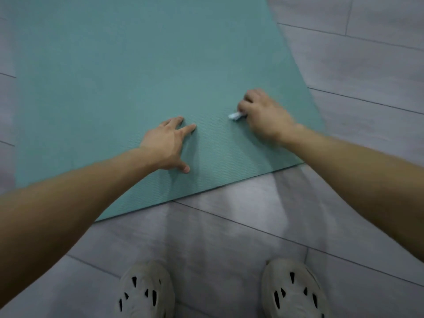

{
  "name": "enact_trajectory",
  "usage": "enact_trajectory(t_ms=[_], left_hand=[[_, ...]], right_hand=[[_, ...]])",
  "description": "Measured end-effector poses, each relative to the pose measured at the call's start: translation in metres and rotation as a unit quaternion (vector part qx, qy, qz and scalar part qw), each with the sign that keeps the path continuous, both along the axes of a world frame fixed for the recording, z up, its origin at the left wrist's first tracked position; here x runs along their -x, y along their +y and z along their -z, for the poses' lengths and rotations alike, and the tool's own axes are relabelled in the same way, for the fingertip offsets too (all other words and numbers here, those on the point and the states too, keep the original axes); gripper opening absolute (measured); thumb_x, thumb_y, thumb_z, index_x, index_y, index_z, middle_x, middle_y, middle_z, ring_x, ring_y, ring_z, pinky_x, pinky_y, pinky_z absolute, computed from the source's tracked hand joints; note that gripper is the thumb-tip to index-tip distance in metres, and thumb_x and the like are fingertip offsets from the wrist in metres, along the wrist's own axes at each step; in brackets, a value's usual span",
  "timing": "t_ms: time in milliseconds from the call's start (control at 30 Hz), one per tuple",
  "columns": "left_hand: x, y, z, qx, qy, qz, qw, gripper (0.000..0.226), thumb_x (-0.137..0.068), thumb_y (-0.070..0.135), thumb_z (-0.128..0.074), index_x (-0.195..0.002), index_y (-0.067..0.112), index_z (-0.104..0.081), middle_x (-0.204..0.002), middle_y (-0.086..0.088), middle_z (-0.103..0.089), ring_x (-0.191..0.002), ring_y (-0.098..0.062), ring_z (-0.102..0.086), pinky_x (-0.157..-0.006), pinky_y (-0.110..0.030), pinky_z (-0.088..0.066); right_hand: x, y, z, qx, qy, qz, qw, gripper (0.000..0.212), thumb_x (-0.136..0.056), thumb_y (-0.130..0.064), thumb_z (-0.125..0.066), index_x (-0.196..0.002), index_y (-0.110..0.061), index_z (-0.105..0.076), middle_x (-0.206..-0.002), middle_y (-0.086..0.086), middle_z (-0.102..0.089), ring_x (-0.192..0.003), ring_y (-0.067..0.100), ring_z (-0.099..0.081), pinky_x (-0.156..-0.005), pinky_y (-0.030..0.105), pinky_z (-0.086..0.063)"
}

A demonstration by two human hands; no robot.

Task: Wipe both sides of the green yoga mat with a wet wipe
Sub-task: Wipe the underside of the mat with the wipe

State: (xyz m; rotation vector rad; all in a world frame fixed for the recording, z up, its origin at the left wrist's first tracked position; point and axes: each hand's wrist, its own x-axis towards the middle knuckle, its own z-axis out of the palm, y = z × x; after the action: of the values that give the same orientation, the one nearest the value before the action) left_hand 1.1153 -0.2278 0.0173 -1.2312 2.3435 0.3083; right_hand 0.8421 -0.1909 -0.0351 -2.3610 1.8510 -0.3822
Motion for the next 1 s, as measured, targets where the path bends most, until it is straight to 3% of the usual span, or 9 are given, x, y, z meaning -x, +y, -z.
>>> enact_trajectory(t_ms=[67, 133, 300, 367, 500, 600, 867, 933, 1000], left_hand=[[0.002, 0.0, -0.002, -0.005, -0.001, -0.008, 1.0, 0.136, -0.055, 0.068, -0.094, -0.165, 0.04, -0.019, -0.172, -0.003, -0.018, -0.156, -0.031, -0.028, -0.119, -0.052, -0.042], [0.005, 0.001, -0.002, -0.011, -0.006, -0.008, 1.0, 0.136, -0.055, 0.067, -0.095, -0.165, 0.038, -0.02, -0.172, -0.005, -0.018, -0.155, -0.032, -0.028, -0.119, -0.052, -0.041], [0.005, 0.002, 0.001, 0.003, -0.005, -0.005, 1.0, 0.136, -0.05, 0.066, -0.097, -0.163, 0.037, -0.026, -0.167, -0.004, -0.026, -0.15, -0.033, -0.035, -0.114, -0.054, -0.046], [0.007, 0.001, 0.001, 0.009, -0.002, -0.006, 1.0, 0.135, -0.047, 0.065, -0.099, -0.16, 0.035, -0.031, -0.162, -0.005, -0.033, -0.144, -0.034, -0.04, -0.11, -0.053, -0.049], [0.007, -0.002, 0.0, 0.005, -0.001, -0.003, 1.0, 0.134, -0.046, 0.064, -0.099, -0.159, 0.035, -0.034, -0.16, -0.006, -0.036, -0.142, -0.034, -0.041, -0.11, -0.053, -0.049], [0.006, 0.0, -0.001, 0.002, -0.006, -0.007, 1.0, 0.134, -0.048, 0.065, -0.098, -0.16, 0.036, -0.031, -0.162, -0.005, -0.032, -0.145, -0.034, -0.038, -0.11, -0.054, -0.049], [0.006, -0.001, -0.005, -0.019, -0.045, 0.02, 0.999, 0.138, -0.057, 0.071, -0.092, -0.166, 0.037, -0.015, -0.17, -0.006, -0.017, -0.154, -0.034, -0.028, -0.117, -0.053, -0.043], [0.006, -0.01, -0.016, -0.059, -0.095, 0.059, 0.992, 0.139, -0.064, 0.073, -0.088, -0.168, 0.037, -0.004, -0.174, -0.007, -0.007, -0.157, -0.034, -0.023, -0.121, -0.05, -0.039], [0.008, -0.026, -0.032, -0.086, -0.144, 0.11, 0.98, 0.128, -0.071, 0.069, -0.085, -0.168, 0.038, -0.008, -0.173, -0.007, -0.013, -0.154, -0.031, -0.032, -0.12, -0.046, -0.04]], right_hand=[[0.023, -0.022, -0.002, -0.05, -0.016, 0.168, 0.984, 0.019, -0.094, -0.002, -0.055, -0.106, -0.006, -0.069, -0.112, 0.018, -0.055, -0.111, 0.039, -0.054, -0.09, 0.046, -0.052], [-0.002, -0.009, -0.002, -0.082, -0.033, 0.195, 0.977, 0.023, -0.093, -0.004, -0.051, -0.109, -0.007, -0.068, -0.111, 0.016, -0.057, -0.107, 0.04, -0.057, -0.088, 0.047, -0.053], [-0.098, 0.108, 0.005, -0.124, -0.132, -0.082, 0.98, 0.022, -0.091, -0.008, -0.054, -0.108, -0.015, -0.067, -0.107, 0.007, -0.057, -0.1, 0.03, -0.057, -0.083, 0.041, -0.053], [-0.091, 0.101, 0.0, -0.121, -0.133, -0.132, 0.975, 0.026, -0.091, -0.009, -0.054, -0.112, -0.017, -0.068, -0.11, 0.006, -0.058, -0.103, 0.028, -0.058, -0.083, 0.041, -0.054], [-0.026, 0.014, -0.002, -0.006, -0.09, 0.073, 0.993, 0.029, -0.09, -0.011, -0.051, -0.11, -0.013, -0.072, -0.108, 0.012, -0.06, -0.101, 0.034, -0.059, -0.083, 0.047, -0.055], [0.004, -0.006, 0.003, -0.054, -0.07, 0.164, 0.983, 0.028, -0.096, -0.008, -0.052, -0.113, -0.013, -0.073, -0.112, 0.011, -0.059, -0.107, 0.035, -0.059, -0.091, 0.045, -0.054], [-0.069, 0.101, -0.009, -0.151, -0.129, -0.138, 0.97, 0.029, -0.09, -0.018, -0.05, -0.106, -0.02, -0.074, -0.105, 0.0, -0.059, -0.098, 0.027, -0.062, -0.081, 0.044, -0.056], [-0.037, 0.06, -0.018, -0.062, -0.126, -0.042, 0.989, 0.025, -0.089, -0.014, -0.056, -0.103, -0.016, -0.077, -0.103, 0.006, -0.063, -0.098, 0.029, -0.062, -0.084, 0.041, -0.055], [0.004, 0.014, -0.028, 0.005, -0.116, 0.111, 0.987, 0.026, -0.093, -0.01, -0.057, -0.107, -0.013, -0.079, -0.105, 0.01, -0.064, -0.104, 0.032, -0.061, -0.09, 0.038, -0.051]])
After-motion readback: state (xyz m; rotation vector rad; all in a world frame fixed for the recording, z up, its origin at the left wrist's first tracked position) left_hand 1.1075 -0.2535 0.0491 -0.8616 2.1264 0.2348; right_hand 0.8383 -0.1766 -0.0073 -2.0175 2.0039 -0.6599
